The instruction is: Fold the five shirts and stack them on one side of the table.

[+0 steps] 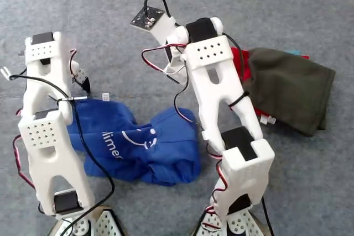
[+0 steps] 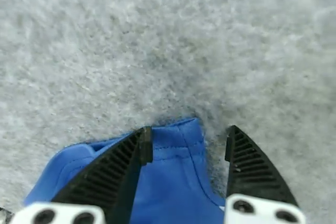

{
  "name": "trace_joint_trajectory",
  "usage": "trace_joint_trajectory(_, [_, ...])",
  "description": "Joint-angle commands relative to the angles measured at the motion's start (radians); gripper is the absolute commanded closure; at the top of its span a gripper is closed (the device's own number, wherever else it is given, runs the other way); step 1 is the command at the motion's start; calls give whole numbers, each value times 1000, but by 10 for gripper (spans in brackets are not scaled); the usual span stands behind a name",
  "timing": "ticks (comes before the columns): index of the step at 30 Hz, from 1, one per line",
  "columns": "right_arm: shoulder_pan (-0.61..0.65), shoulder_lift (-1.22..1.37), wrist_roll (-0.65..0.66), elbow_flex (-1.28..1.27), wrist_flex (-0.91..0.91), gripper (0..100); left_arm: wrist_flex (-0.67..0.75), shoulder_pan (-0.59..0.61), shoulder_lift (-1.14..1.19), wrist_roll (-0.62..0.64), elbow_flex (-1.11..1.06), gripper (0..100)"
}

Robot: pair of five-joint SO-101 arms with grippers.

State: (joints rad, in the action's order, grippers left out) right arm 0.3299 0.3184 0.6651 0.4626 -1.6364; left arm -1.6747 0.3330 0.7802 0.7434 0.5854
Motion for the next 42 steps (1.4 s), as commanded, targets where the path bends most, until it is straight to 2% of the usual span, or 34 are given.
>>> trace_joint_trajectory(1, [-11,-5,9,36,12,966,-3,25,3,9,45,762])
trace_joint_trajectory(9, [-11,-4,8,33,28,966,-8,22,12,9,47,762])
trace_joint_trajectory(13, [-11,-4,8,31,26,966,-87,25,6,6,156,762])
trace_joint_trajectory(17, [-11,-4,8,31,26,966,-86,22,-21,5,199,762])
trace_joint_trajectory(25, [-11,-4,8,33,25,966,-74,-39,-140,8,21,762])
trace_joint_trajectory(29, [-11,-4,8,33,25,966,-26,-41,-104,15,24,762])
trace_joint_trajectory(33, [-11,-4,8,33,25,966,-25,-38,-72,60,24,762])
trace_joint_trajectory(42, [-11,-4,8,33,26,966,-6,-27,34,61,58,762])
